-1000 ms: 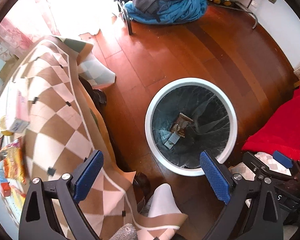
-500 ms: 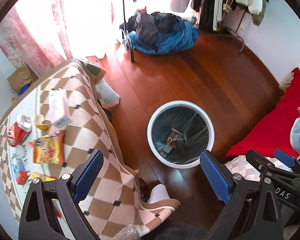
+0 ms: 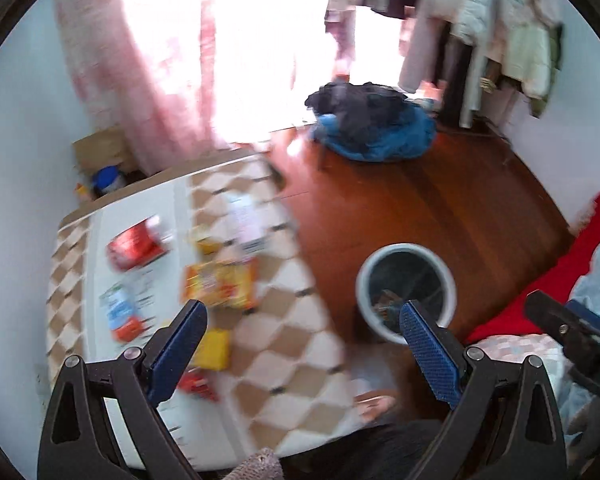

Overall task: Collect trash
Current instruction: 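Grasp the DHA Pure Milk carton with the left tool while the right tool grasps the yellow box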

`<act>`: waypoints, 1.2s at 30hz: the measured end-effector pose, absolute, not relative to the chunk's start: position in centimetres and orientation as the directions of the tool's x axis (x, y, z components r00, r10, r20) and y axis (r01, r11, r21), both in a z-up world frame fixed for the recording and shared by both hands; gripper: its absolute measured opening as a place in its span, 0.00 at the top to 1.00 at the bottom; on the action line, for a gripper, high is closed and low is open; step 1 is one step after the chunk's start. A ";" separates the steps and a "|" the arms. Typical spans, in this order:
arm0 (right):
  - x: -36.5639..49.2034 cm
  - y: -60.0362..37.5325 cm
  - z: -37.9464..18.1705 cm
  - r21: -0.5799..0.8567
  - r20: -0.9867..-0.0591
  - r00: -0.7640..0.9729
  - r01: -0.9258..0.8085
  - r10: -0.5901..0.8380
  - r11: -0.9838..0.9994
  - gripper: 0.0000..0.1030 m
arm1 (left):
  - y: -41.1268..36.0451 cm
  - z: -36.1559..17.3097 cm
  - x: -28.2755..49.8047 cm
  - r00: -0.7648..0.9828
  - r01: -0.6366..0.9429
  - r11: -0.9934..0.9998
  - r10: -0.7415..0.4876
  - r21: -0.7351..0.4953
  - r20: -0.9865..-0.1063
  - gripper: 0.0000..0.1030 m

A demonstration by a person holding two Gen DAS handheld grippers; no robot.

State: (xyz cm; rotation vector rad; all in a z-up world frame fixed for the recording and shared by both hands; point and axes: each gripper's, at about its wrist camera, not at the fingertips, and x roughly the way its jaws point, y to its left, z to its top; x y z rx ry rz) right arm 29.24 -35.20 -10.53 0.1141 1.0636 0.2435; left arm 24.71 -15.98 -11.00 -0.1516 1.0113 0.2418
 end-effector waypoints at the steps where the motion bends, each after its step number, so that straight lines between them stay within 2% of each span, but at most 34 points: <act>1: 29.1 -33.0 -10.9 0.202 -0.856 0.444 -0.186 0.266 0.962 0.00 | -14.9 -11.3 24.1 0.497 -0.288 0.958 0.144 -0.005 -0.855 0.04; 7: 29.2 -18.3 -17.4 0.161 -0.920 0.244 -0.478 0.307 0.863 0.00 | -4.8 -17.4 17.5 0.330 -0.474 0.877 0.257 0.076 -0.908 0.04; 11: 29.9 -9.9 -22.8 0.084 -0.972 0.119 -0.635 0.204 0.768 0.00 | 1.4 -23.1 13.5 0.187 -0.577 0.803 0.313 0.154 -0.931 0.04; 14: 29.4 -4.1 -27.1 0.016 -0.993 0.063 -0.751 0.095 0.661 0.00 | 4.5 -26.6 11.6 0.097 -0.619 0.765 0.300 0.178 -0.949 0.04; 22: 29.4 2.4 -32.4 -0.073 -0.997 0.057 -0.857 -0.047 0.511 0.03 | 7.9 -31.8 10.3 0.027 -0.653 0.738 0.249 0.172 -0.968 0.04; 23: 29.4 2.6 -32.8 -0.078 -0.997 0.056 -0.857 -0.059 0.509 0.09 | 8.2 -32.4 10.1 0.016 -0.651 0.739 0.244 0.175 -0.970 0.04; 24: 29.5 2.5 -33.1 -0.067 -0.997 0.043 -0.854 -0.058 0.515 0.18 | 8.4 -32.7 10.1 0.011 -0.650 0.739 0.241 0.176 -0.971 0.04; 27: 29.6 1.8 -33.1 -0.038 -0.999 0.030 -0.837 -0.024 0.545 0.21 | 9.2 -32.9 9.9 0.011 -0.648 0.742 0.235 0.173 -0.972 0.04; 30: 30.7 -0.2 -32.7 -0.007 -1.000 0.013 -0.744 0.004 0.668 0.27 | 9.7 -32.4 10.5 0.022 -0.647 0.744 0.236 0.166 -0.971 0.04; 34: 34.3 -4.5 -31.4 0.079 -0.995 0.018 -0.471 0.099 0.878 0.30 | 10.4 -30.9 12.5 0.073 -0.662 0.743 0.200 0.103 -0.977 0.04; 36: 35.8 -6.2 -31.3 0.122 -0.991 0.012 -0.371 0.136 0.921 0.30 | 10.9 -30.2 14.4 0.101 -0.670 0.740 0.180 0.067 -0.979 0.04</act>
